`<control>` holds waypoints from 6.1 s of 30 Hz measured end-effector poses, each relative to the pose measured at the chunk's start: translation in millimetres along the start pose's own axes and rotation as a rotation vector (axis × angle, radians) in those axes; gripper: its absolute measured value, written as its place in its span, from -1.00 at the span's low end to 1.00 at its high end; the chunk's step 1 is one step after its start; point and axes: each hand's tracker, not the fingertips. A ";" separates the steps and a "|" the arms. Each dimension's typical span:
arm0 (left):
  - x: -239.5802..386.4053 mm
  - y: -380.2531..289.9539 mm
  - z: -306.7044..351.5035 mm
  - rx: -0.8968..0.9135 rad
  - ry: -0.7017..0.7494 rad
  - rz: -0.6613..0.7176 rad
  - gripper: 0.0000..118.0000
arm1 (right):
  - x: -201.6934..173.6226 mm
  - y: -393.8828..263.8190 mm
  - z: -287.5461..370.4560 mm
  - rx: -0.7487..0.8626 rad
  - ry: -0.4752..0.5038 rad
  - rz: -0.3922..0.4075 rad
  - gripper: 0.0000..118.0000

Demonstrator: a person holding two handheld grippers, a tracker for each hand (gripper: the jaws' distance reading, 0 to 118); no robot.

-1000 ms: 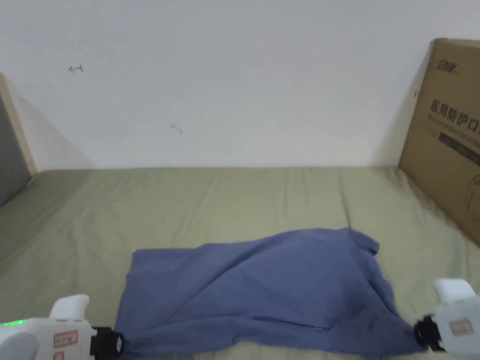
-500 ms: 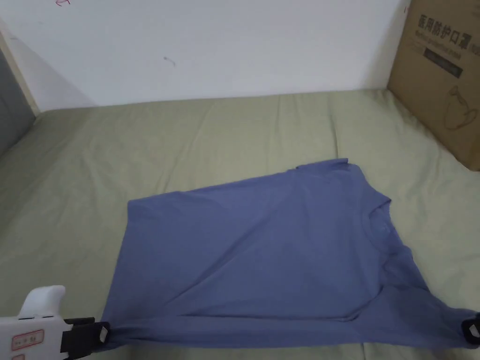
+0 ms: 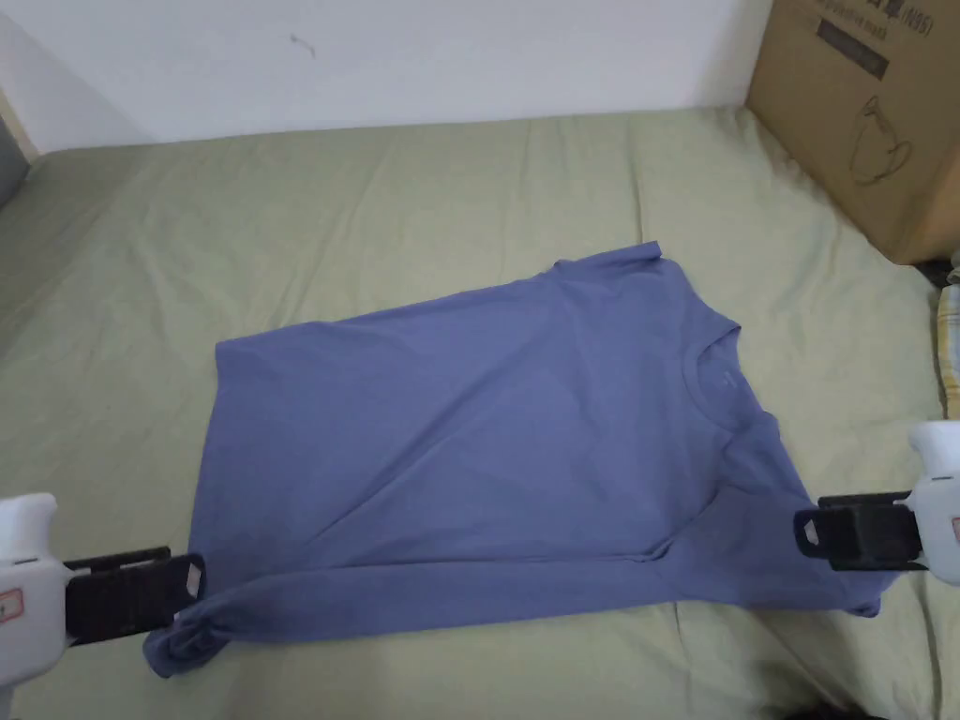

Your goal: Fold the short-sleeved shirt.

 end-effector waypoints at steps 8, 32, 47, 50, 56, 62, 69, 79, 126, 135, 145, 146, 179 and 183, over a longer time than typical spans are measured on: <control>26.0 16.5 20.4 0.022 0.067 -0.020 -1.00 | -45.3 12.1 21.8 0.137 -0.007 0.050 -1.00; -6.7 -6.3 -42.8 -0.295 0.026 -0.043 -0.96 | -5.9 -6.9 -8.0 0.002 0.051 0.000 -1.00; 21.5 -1.9 -28.8 -0.201 0.050 -0.085 -0.96 | 59.5 -29.8 -78.6 -0.227 0.023 -0.092 0.00; 21.2 -4.4 -29.1 -0.208 0.064 -0.089 -0.96 | 50.5 -30.6 -66.8 -0.188 0.089 -0.064 -0.91; 19.4 -7.3 -28.4 -0.199 0.069 -0.080 -0.96 | 49.2 -6.4 -32.9 -0.109 0.078 -0.070 -0.92; 18.8 19.8 -36.1 -0.128 0.065 -0.075 -0.96 | 33.0 90.9 -12.7 -0.033 0.059 0.002 -0.92; 3.8 77.4 -89.3 -0.120 0.089 -0.068 -0.96 | 21.2 223.2 -109.8 -0.119 0.039 0.102 -0.92; -24.3 102.1 -162.7 -0.189 0.119 -0.023 0.16 | 10.0 238.5 -209.0 -0.118 -0.133 0.054 0.40; 13.4 60.3 -93.8 -0.077 0.145 -0.066 -1.00 | 40.7 101.2 -111.2 0.111 0.179 -0.240 0.94; -0.4 50.9 -104.1 -0.119 0.107 0.062 -1.00 | 56.2 104.9 -143.2 -0.078 0.164 -0.335 -0.91; -13.6 65.6 -77.2 -0.182 0.019 0.020 -1.00 | 62.4 80.9 -74.9 -0.109 0.175 -0.289 -0.91; -12.8 65.9 -70.7 -0.191 0.014 -0.004 -1.00 | 62.3 74.9 -65.2 -0.109 0.179 -0.292 -0.91; 27.0 84.8 -47.1 -0.005 0.028 -0.113 -1.00 | -62.9 95.4 -33.8 0.138 0.024 0.016 -1.00; -12.1 152.0 -98.9 -0.031 0.056 0.003 -1.00 | -58.7 117.4 -49.9 0.126 0.069 -0.010 -1.00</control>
